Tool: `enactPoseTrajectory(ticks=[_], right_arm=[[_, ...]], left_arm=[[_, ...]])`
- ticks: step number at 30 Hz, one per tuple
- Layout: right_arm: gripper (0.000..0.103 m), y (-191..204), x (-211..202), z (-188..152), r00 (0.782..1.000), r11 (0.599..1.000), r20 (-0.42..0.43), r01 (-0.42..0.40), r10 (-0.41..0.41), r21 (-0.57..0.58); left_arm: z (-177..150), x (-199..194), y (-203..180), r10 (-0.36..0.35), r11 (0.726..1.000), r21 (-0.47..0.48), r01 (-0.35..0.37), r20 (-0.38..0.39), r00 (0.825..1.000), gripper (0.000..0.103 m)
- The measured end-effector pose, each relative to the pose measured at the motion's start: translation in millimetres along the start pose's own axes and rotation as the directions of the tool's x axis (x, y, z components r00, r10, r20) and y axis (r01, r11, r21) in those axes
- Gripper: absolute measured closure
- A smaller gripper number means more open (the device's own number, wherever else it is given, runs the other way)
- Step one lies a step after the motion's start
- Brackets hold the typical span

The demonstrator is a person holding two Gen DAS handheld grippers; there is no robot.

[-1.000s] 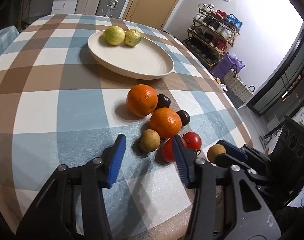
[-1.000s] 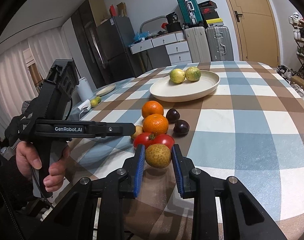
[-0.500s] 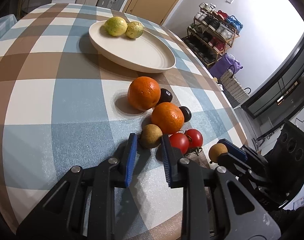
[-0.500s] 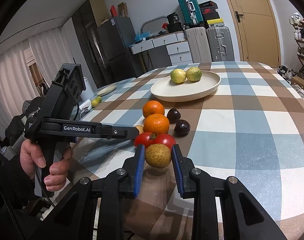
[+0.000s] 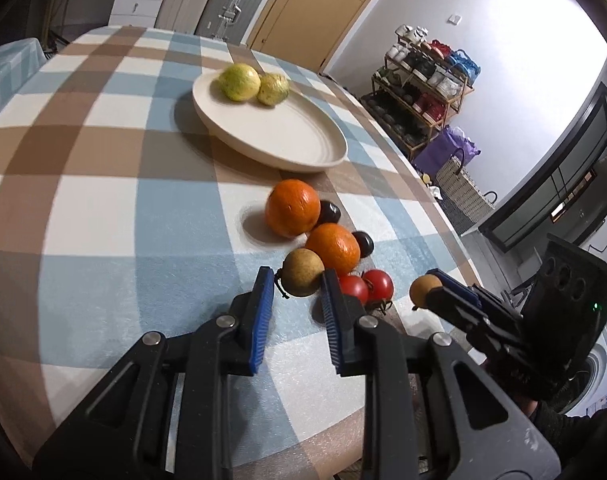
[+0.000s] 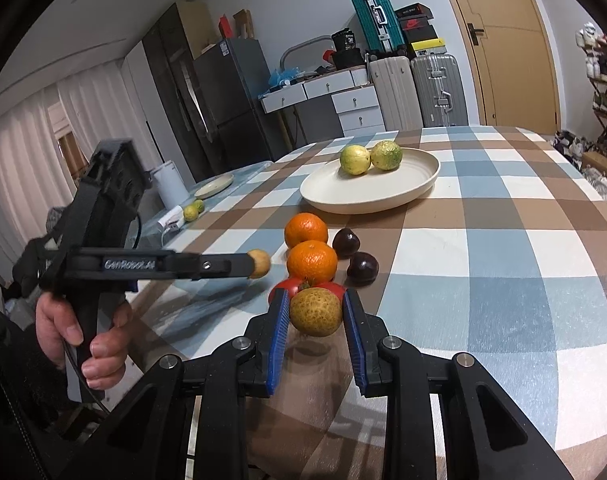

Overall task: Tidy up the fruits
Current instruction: 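Carry both kiwis to the cream plate and release them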

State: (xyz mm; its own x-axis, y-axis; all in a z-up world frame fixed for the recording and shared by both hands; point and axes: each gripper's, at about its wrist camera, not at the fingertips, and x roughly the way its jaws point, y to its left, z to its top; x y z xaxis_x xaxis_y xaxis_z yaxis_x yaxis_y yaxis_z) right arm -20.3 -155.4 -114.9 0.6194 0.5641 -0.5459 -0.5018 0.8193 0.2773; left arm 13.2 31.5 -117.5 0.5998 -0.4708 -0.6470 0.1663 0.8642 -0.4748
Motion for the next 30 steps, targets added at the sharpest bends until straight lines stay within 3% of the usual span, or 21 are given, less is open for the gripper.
enactPoseTrajectory(ticks=[7, 14, 23, 30], right_arm=[[0.075, -6.3, 3.4, 26.5, 1.000, 1.000, 0.018, -0.012, 0.012, -0.003], [0.075, -14.3, 24.3, 69.5, 0.998, 0.999, 0.023, -0.053, 0.054, -0.007], [0.075, -27.6, 84.6, 125.1, 0.994, 0.995, -0.057, -0.093, 0.091, -0.036], [0.075, -34.7, 145.8, 152.2, 0.979, 0.992, -0.171, -0.119, 0.112, -0.032]], left_arm=[[26.7, -21.9, 2.8, -0.007, 1.000, 0.016, 0.006, 0.069, 0.998, 0.082], [70.2, -18.6, 11.8, -0.004, 1.000, 0.016, 0.003, 0.112, 0.994, 0.082], [132.8, 14.5, 32.0, 0.025, 1.000, 0.009, -0.026, 0.120, 0.992, 0.081], [172.4, 57.3, 54.9, 0.026, 0.999, -0.024, -0.025, 0.084, 0.996, 0.081]])
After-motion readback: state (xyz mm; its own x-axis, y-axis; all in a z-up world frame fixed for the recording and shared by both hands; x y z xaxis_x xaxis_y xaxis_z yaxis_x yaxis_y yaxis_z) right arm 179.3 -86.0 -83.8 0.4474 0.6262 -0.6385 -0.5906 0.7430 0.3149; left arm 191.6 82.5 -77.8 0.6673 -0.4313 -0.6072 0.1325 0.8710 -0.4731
